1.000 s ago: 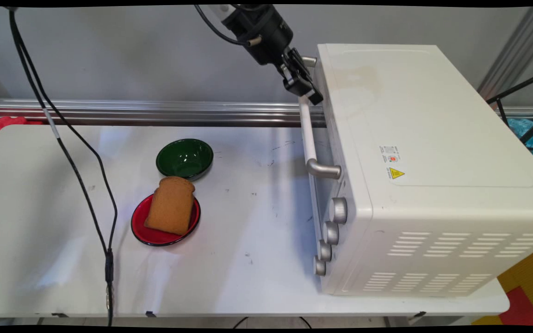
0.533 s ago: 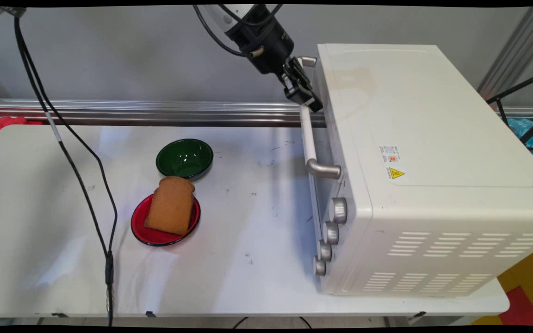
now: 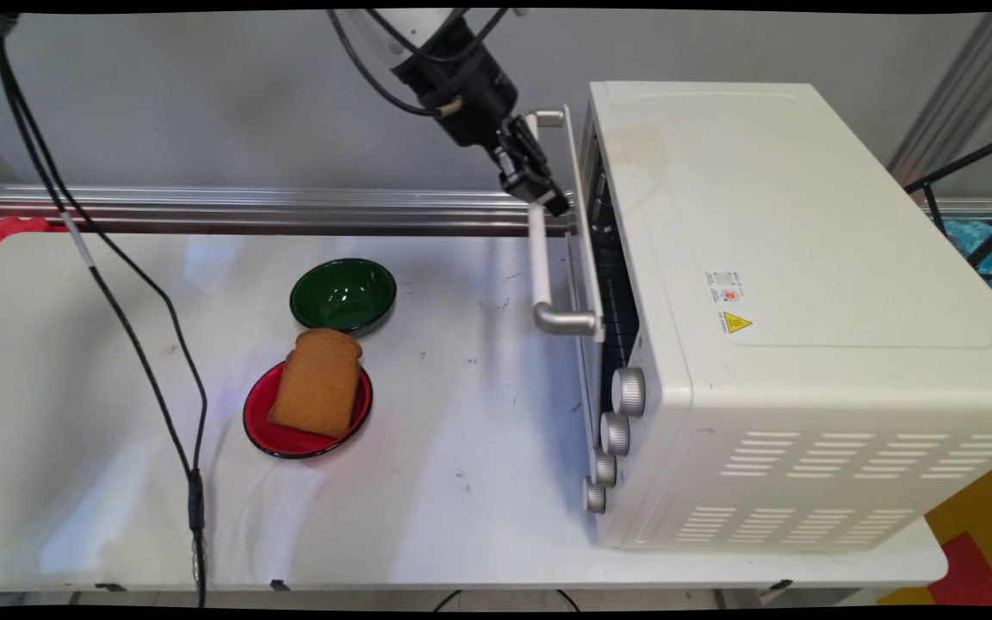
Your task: Open the oven
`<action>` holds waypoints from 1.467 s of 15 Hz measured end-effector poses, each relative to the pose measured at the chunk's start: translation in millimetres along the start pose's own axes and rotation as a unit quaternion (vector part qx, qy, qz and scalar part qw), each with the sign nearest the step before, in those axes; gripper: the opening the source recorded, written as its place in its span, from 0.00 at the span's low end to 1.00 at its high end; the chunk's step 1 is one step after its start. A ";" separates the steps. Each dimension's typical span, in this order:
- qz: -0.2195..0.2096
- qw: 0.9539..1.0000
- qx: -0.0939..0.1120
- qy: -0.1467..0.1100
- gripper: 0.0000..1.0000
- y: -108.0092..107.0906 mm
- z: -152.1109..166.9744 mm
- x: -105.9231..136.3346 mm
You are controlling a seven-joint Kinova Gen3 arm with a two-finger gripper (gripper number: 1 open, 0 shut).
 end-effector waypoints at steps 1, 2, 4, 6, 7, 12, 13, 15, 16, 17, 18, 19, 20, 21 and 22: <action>-0.003 1.000 0.001 -0.003 0.00 2.0 -3.4 -4.9; -0.006 1.000 0.001 -0.007 0.00 4.0 -6.4 -10.1; -0.011 1.000 0.002 -0.012 0.00 7.0 -10.9 -19.6; -0.015 1.000 0.001 -0.020 0.00 9.5 -13.7 -32.2; -0.018 1.000 0.001 -0.023 0.00 10.8 -15.7 -40.5; -0.021 0.999 0.007 -0.034 0.00 11.1 -16.2 -71.1; -0.020 0.999 0.008 -0.034 0.00 10.8 -14.8 -77.3; -0.017 0.999 0.012 -0.035 0.00 9.6 -10.1 -91.0; -0.016 0.999 0.013 -0.035 0.00 8.7 -8.3 -95.9; -0.014 0.999 0.015 -0.036 0.00 7.4 -6.4 -102.3; -0.012 0.999 0.017 -0.038 0.00 5.5 -4.4 -110.0; -0.011 0.999 0.019 -0.039 0.00 4.3 -3.8 -115.4; -0.009 0.999 0.021 -0.041 0.00 2.9 -2.9 -120.4; -0.007 0.999 0.022 -0.042 0.00 1.2 -2.0 -126.5; -0.006 0.999 0.023 -0.043 0.00 0.1 -1.4 -130.3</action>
